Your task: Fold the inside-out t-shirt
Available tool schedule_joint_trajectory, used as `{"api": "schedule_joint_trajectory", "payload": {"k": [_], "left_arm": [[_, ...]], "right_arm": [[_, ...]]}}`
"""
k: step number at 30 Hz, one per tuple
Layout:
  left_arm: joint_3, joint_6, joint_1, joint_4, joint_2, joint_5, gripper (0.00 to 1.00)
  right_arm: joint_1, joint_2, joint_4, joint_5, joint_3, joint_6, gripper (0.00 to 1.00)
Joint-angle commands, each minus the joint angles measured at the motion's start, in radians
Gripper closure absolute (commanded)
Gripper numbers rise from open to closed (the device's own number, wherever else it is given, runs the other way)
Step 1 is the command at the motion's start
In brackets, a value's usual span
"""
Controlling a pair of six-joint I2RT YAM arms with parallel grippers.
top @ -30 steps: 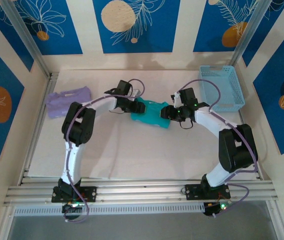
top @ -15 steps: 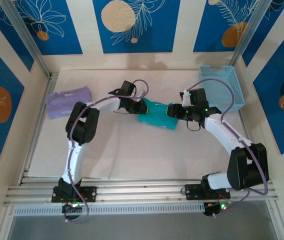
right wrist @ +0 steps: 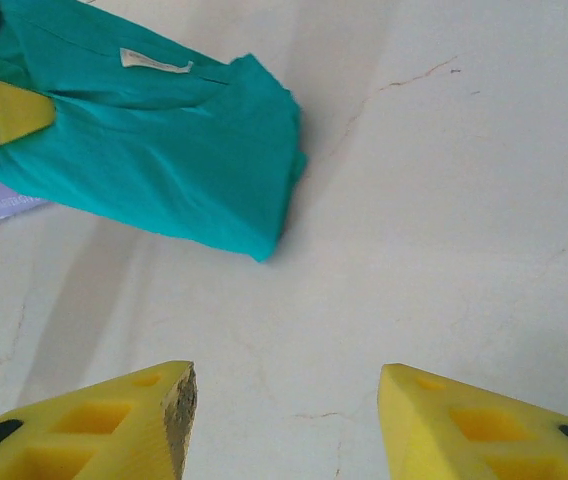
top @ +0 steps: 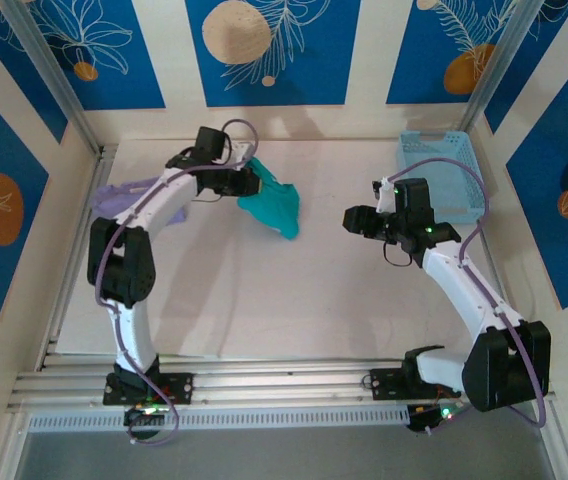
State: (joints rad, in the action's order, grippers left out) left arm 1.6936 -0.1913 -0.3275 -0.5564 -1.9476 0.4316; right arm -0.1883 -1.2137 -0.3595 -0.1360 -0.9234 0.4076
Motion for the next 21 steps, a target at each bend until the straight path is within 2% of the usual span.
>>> {"api": "schedule_joint_trajectory", "payload": {"k": [1,6,11,13,21], "left_arm": [[0.057,0.138,0.053,-0.154,0.043,-0.131,1.00],[0.092,0.205,0.176,-0.179,0.074,-0.176,1.00],[0.138,0.211,0.302,-0.173,0.065,-0.097,1.00],[0.160,0.217,0.334,-0.170,0.054,-0.058,1.00],[0.267,0.243,0.403,-0.219,0.003,-0.016,1.00]], "right_arm": [[-0.005,0.028,0.002,-0.034,0.010,-0.001,0.48],[-0.014,0.046,0.016,-0.041,0.004,-0.001,0.48],[-0.022,0.045,0.034,-0.053,0.006,-0.002,0.48],[-0.023,0.042,0.038,-0.049,0.009,-0.004,0.48],[-0.025,0.038,0.053,-0.052,0.018,-0.004,0.48]]}}
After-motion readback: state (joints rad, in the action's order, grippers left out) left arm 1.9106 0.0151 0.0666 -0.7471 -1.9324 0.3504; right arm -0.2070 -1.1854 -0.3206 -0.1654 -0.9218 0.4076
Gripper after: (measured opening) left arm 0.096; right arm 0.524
